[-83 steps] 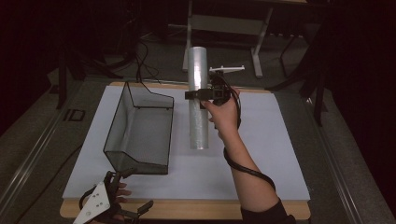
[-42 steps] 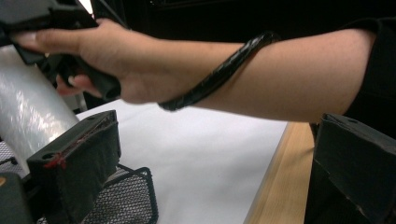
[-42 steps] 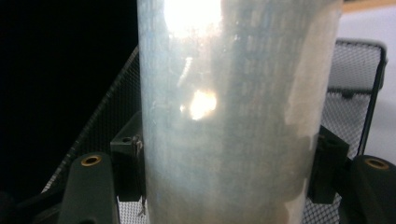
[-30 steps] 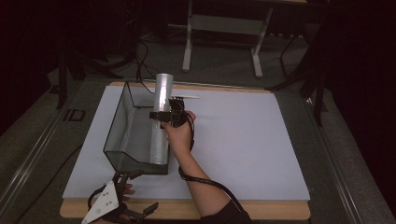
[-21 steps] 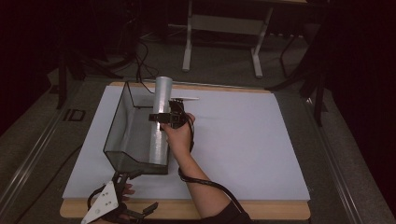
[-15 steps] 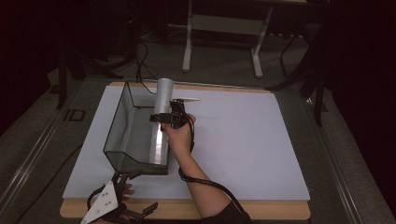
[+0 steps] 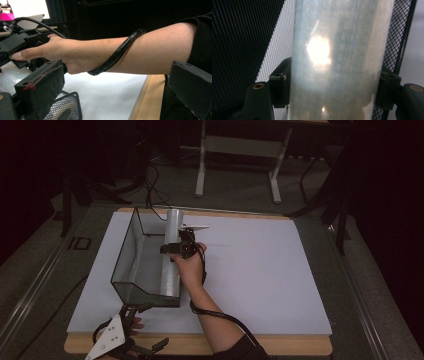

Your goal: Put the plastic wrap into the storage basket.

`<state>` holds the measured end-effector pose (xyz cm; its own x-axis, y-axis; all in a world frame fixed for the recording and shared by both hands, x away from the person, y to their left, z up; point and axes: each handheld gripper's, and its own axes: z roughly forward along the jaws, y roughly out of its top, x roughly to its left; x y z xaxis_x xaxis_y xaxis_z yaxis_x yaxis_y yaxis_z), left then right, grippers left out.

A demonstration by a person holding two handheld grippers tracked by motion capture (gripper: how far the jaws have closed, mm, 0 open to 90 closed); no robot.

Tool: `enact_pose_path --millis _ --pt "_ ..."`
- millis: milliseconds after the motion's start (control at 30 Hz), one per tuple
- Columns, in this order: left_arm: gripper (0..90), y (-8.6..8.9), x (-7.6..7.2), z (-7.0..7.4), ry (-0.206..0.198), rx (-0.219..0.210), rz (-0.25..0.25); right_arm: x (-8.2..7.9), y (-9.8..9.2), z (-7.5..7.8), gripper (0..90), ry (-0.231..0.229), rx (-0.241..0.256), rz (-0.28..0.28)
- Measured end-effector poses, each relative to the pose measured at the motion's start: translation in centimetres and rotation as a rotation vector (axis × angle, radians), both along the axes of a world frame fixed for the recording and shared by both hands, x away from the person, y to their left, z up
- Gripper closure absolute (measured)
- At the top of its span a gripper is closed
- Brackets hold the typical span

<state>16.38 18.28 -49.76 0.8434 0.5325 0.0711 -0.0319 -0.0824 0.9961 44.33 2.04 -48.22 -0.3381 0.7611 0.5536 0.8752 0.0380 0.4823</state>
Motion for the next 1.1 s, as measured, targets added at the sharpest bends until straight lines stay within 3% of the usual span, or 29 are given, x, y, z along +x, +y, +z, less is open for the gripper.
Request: enact_pose_path --millis 33,133,167,400,433,467,500,667,933,1100 --pt "1.1 0.0 0.0 0.0 0.002 0.001 -0.001 0.0 0.3 0.1 29.4 -0.002 -0.033 0.015" --pt "1.1 0.0 0.0 0.0 0.005 0.0 -0.004 0.0 0.5 0.2 28.9 -0.006 -0.056 0.023" --pt "1.0 0.0 0.0 0.0 0.005 -0.001 -0.005 -0.1 0.8 0.3 28.6 -0.014 -0.086 0.025" --pt "1.1 0.0 0.0 0.0 0.007 -0.001 -0.006 -0.2 1.1 0.6 27.8 -0.02 -0.135 0.042" --pt "1.0 0.0 0.0 0.0 0.006 -0.001 -0.007 -0.3 1.3 0.8 26.9 -0.035 -0.171 0.056" --pt "1.1 0.0 0.0 0.0 0.006 -0.001 -0.007 -0.3 1.3 0.8 26.9 -0.035 -0.171 0.056" --pt "1.1 0.0 0.0 0.0 0.008 0.0 -0.007 -0.5 1.6 1.0 26.0 -0.054 -0.222 0.073" --pt "1.0 -0.2 -0.1 0.0 0.009 0.004 -0.016 -0.7 2.2 1.6 24.0 -0.081 -0.316 0.098" --pt "1.0 -0.1 -0.1 0.0 0.012 -0.001 -0.014 -1.0 1.8 2.4 21.7 -0.104 -0.336 0.135" --pt "1.0 -0.2 -0.1 0.0 0.012 0.003 -0.016 -1.8 0.7 4.0 22.1 -0.162 -0.343 0.155"
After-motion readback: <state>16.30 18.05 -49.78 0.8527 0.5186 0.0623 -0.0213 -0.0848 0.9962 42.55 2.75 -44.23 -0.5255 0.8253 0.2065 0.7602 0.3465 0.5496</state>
